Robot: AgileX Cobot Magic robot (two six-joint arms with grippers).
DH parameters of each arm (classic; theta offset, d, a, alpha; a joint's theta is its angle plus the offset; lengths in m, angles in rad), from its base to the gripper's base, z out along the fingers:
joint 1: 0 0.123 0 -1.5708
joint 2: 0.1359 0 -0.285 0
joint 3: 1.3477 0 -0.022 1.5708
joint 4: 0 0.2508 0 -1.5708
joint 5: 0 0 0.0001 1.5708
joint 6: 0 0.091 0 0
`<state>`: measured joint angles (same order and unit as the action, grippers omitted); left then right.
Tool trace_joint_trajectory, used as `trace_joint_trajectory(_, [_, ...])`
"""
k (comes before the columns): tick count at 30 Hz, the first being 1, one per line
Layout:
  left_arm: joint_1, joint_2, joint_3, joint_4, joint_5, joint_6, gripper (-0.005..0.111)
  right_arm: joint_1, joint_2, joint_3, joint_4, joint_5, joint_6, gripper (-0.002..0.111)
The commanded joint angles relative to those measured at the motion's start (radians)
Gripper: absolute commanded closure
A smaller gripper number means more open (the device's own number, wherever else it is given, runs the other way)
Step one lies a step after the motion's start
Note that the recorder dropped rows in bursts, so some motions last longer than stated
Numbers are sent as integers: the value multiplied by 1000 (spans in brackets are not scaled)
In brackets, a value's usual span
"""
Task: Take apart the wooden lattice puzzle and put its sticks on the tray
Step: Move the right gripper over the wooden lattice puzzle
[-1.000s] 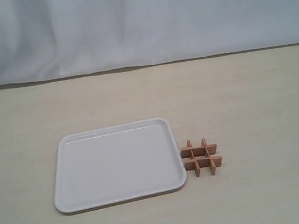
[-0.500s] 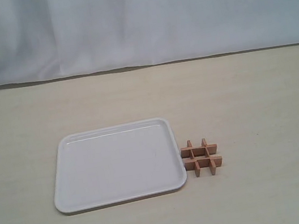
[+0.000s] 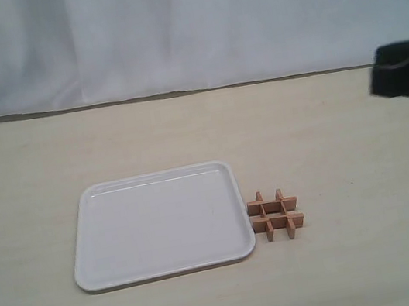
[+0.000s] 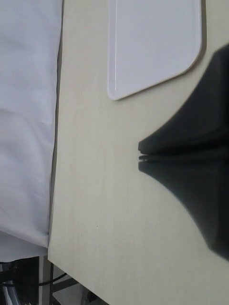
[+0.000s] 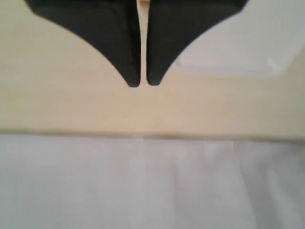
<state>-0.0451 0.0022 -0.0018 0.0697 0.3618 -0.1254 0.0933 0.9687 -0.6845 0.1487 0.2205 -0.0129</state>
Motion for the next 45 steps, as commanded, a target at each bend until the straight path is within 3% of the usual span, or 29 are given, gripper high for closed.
trace_joint_trajectory(1, [-2,-2,2,1,-12,-7,107,3,280,-149,-10,319,-43,104])
trace_joint_trajectory(4, [-2,-2,2,1,-12,-7,107,23,403,-181,-10,398,-43,104])
trace_joint_trajectory(9, [-2,-2,2,1,-12,-7,107,152,547,-183,-25,405,-14,104])
trace_joint_trajectory(15, [-2,-2,2,1,-12,-7,107,255,662,-188,-219,409,209,104])
trace_joint_trajectory(23, [-2,-2,2,1,-12,-7,107,269,694,-189,-269,368,304,103])
trace_joint_trajectory(28, [-2,-2,2,-4,-12,-7,107,269,694,-199,-302,355,343,86])
trace_joint_trajectory(29, [-2,-2,2,-2,-12,-7,107,269,694,-224,-363,397,343,79])
trace_joint_trajectory(32, [-2,-2,2,-2,-12,-7,107,269,694,-268,-425,477,325,73])
trace_joint_trajectory(38, [-2,-2,2,-2,-12,-7,107,269,707,-368,-401,569,133,72])
trace_joint_trajectory(45, [-2,-2,2,-2,-12,-7,107,269,729,-367,-344,605,314,72])
